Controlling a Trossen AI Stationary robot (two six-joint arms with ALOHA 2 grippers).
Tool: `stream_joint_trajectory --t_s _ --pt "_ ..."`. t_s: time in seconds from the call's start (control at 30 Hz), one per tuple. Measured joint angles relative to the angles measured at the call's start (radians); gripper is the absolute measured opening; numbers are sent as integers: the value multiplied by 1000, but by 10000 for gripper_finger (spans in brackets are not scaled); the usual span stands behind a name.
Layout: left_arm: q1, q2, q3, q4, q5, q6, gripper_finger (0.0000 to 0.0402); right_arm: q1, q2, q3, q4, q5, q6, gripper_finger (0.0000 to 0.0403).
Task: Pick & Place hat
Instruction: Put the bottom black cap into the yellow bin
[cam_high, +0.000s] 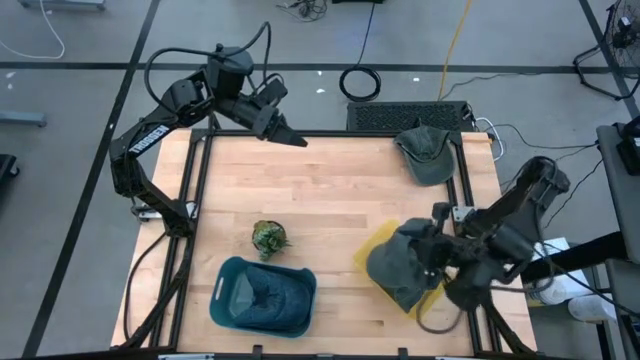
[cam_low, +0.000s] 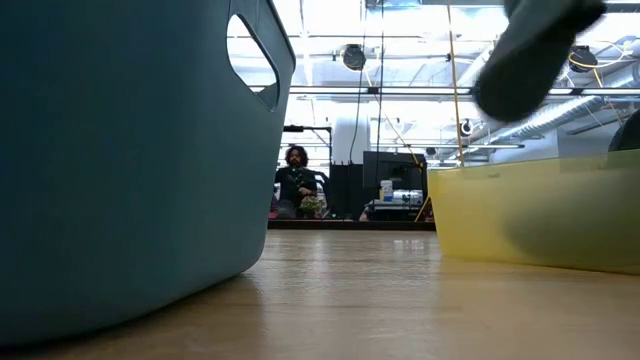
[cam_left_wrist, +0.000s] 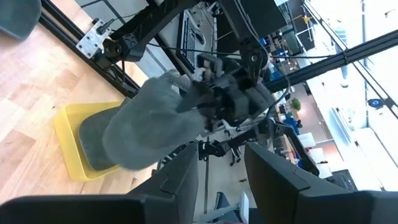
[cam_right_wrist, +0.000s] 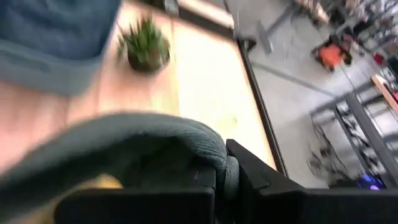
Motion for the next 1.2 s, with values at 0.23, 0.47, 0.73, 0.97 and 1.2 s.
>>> stream_joint_trajectory --t_s 0.23,0.47,0.73,0.97,1.2 --pt "0 0 0 34 -8 -11 136 -35 55 0 -168 -73 110 4" --pt "-1 0 0 59 -9 -30 136 -31 86 0 -266 -111 282 4" --pt "-1 0 0 59 -8 -29 136 -25 93 -99 -282 -175 396 4" --pt "0 0 0 59 -7 -29 136 -25 93 -234 -127 -207 413 4" --pt "0 0 0 59 -6 -25 136 -25 92 -310 -40 -259 454 4"
